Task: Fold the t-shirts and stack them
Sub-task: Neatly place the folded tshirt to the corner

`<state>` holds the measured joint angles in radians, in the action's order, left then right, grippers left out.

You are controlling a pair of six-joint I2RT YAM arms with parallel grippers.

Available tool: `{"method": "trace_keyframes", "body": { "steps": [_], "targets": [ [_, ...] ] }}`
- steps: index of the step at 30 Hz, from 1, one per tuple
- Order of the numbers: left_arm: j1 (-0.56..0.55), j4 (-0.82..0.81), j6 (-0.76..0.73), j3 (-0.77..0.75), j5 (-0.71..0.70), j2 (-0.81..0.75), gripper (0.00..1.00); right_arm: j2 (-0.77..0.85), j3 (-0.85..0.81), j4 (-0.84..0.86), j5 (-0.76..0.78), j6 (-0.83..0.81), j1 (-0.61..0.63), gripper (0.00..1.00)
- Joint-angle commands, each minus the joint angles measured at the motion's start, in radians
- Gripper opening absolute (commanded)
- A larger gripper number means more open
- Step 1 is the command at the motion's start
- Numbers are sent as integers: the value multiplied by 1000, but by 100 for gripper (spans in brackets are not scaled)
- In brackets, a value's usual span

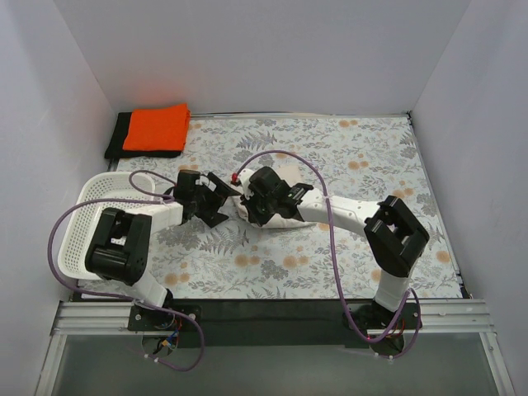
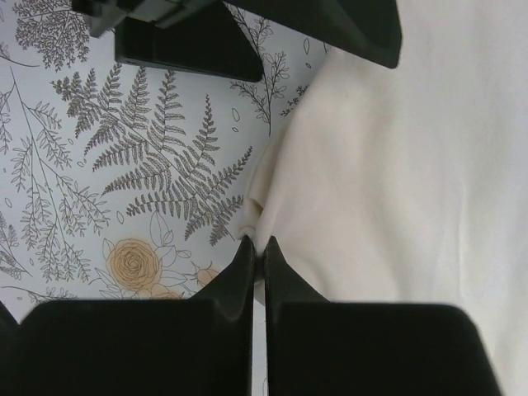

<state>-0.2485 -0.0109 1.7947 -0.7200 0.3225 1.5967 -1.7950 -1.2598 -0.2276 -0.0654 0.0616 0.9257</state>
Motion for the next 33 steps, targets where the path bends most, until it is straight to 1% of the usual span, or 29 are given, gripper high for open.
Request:
{"method": "trace_keyframes", "body": {
  "steps": [1, 4, 7, 8, 10, 11, 14, 15, 17, 18, 19, 21, 22, 23, 24, 25, 26, 27, 28, 29, 30, 31, 32, 33],
  "targets": [
    [-28, -101, 61, -22, -31, 46, 98, 23, -6, 54, -45, 30, -10, 1],
    [-58, -147, 63, -42, -49, 109, 98, 23, -7, 59, -59, 40, -14, 1],
    [-93, -158, 49, -64, -72, 167, 91, 26, -9, 63, -62, 44, -19, 1],
    [-101, -164, 54, -62, -72, 180, 86, 29, -10, 65, -62, 46, -21, 1],
    [-120, -181, 63, -49, -77, 201, 79, 31, -10, 66, -68, 50, -24, 1],
    [-129, -185, 60, -45, -91, 204, 70, 29, -10, 68, -70, 50, -24, 1],
    [-129, -186, 20, -48, -128, 212, 50, 29, -7, 71, -80, 52, -25, 1],
    [-129, -173, 6, -55, -143, 209, 33, 26, -3, 71, -89, 52, -25, 1],
    [-127, -149, -56, -94, -172, 206, 17, 29, 5, 71, -93, 52, -25, 1],
    [-129, -115, -81, -113, -201, 207, 4, 29, 11, 71, -91, 52, -25, 1],
    [-126, -95, -116, -134, -217, 209, 0, 32, 16, 70, -91, 52, -25, 6],
    [-107, -37, -249, -226, -235, 224, 0, 46, 26, 70, -83, 43, -25, 23],
    [-103, -18, -299, -264, -250, 227, 0, 54, 40, 68, -74, 40, -25, 39],
    [-98, 0, -349, -297, -273, 232, 0, 74, 49, 63, -64, 32, -27, 46],
    [-89, 43, -471, -374, -302, 249, 0, 85, 57, 56, -44, 26, -27, 51],
    [-84, 67, -526, -416, -365, 261, 0, 95, 63, 47, -34, 20, -30, 59],
    [-78, 93, -582, -458, -400, 278, 0, 115, 79, 36, -24, 15, -33, 62],
    [-66, 129, -678, -504, -424, 293, 0, 127, 85, 8, -2, 3, -33, 63],
    [-58, 144, -733, -583, -463, 325, 0, 140, 95, -4, 6, -2, -36, 66],
    [-45, 160, -777, -626, -486, 341, 0, 164, 120, -15, 12, -5, -39, 66],
    [-38, 178, -864, -663, -506, 356, 0, 178, 135, -32, 19, -11, -42, 66],
    [-29, 184, -903, -738, -539, 394, 0, 190, 149, -41, 25, -13, -44, 69],
    [-12, 190, -938, -772, -554, 411, 0, 213, 174, -48, 30, -14, -45, 70],
    [-5, 204, -1015, -807, -571, 434, 0, 226, 184, -70, 38, -16, -50, 70]
  ]
}}
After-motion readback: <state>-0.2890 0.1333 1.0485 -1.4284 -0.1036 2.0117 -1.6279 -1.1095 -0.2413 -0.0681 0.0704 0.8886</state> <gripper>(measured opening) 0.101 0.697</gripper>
